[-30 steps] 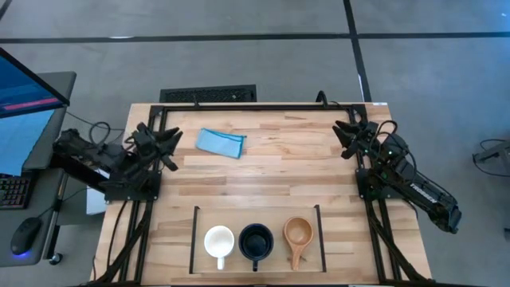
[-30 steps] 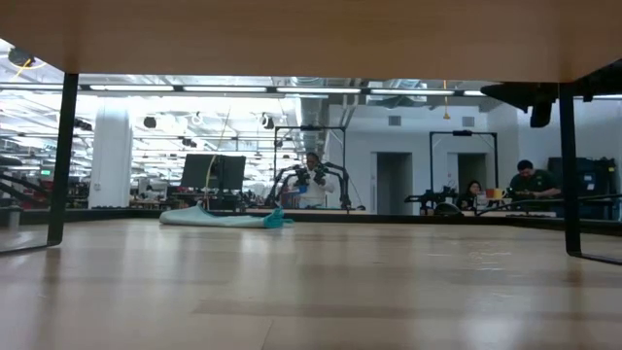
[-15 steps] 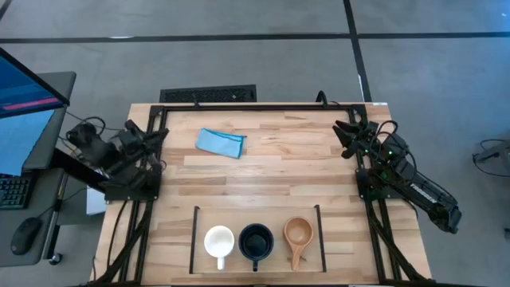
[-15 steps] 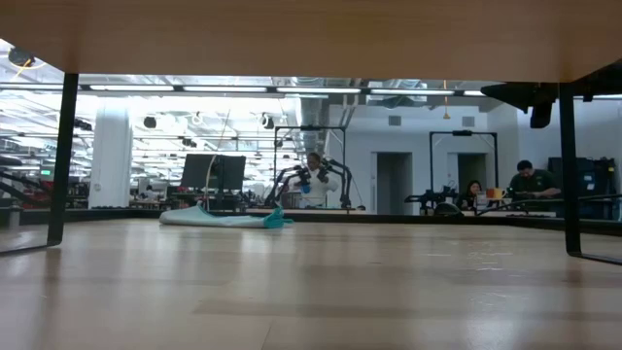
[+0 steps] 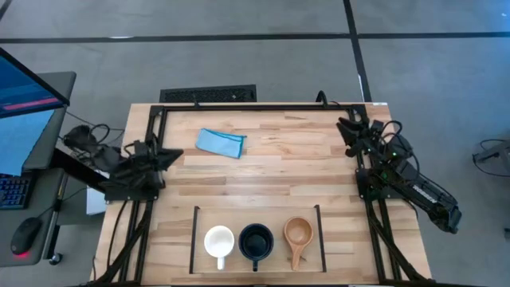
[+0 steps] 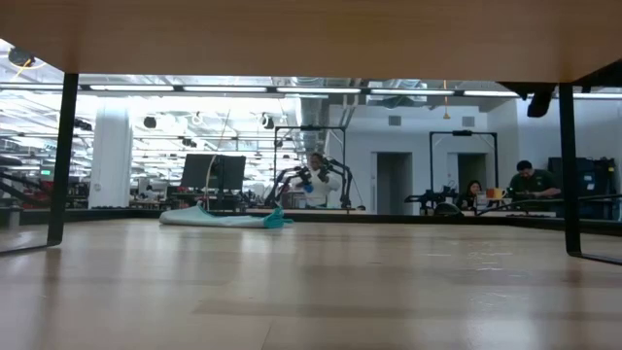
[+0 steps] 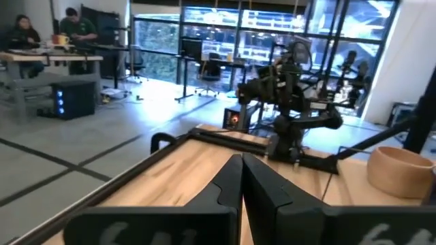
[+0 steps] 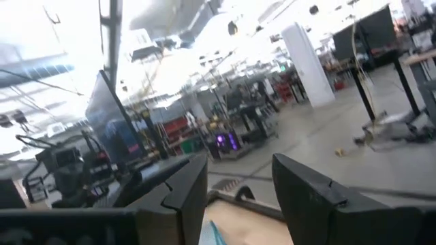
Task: Stack small to large cups/mugs on shelf
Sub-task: Return to Home Position
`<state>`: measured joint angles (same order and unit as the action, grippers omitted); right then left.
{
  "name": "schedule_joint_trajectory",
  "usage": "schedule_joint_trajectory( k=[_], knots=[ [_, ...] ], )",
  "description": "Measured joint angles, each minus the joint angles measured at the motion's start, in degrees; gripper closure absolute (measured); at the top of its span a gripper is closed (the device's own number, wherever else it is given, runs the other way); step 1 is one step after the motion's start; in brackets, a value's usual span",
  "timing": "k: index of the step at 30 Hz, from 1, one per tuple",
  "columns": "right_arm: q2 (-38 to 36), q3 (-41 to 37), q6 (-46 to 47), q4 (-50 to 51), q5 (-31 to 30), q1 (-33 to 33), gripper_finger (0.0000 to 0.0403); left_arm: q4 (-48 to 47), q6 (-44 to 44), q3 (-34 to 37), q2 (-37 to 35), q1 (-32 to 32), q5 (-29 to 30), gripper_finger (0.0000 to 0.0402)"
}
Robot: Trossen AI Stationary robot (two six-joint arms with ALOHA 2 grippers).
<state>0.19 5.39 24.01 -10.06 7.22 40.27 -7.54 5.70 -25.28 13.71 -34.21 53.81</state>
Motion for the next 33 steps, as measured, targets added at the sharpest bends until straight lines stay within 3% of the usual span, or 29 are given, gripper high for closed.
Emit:
schedule_joint_trajectory(
  k=[9,15,21,25,33],
  knots=[
    [0.0,0.0,0.0,-0.37,0.0,0.0,0.0216,2.62,-0.45,-0.02,7.65,18.69,-11.92,0.0401],
    [0.0,0.0,-0.28,-0.26,0.0,0.0,0.0217,4.23,-2.93,0.75,7.58,33.62,-22.93,0.0401],
    [0.0,0.0,-0.48,-0.07,0.0,0.0,0.0217,14.09,-3.16,6.74,8.2,48.58,-36.95,0.0401],
    [0.0,-0.02,-2.46,0.74,-0.18,0.0,0.0216,15.47,-2.51,8.55,8.18,57.57,-41.91,0.0401],
    [0.0,-0.02,-5.6,4.27,-10.82,0.51,0.0216,12.33,-1.99,8.59,8.15,71.84,-49.99,0.0401]
  ],
)
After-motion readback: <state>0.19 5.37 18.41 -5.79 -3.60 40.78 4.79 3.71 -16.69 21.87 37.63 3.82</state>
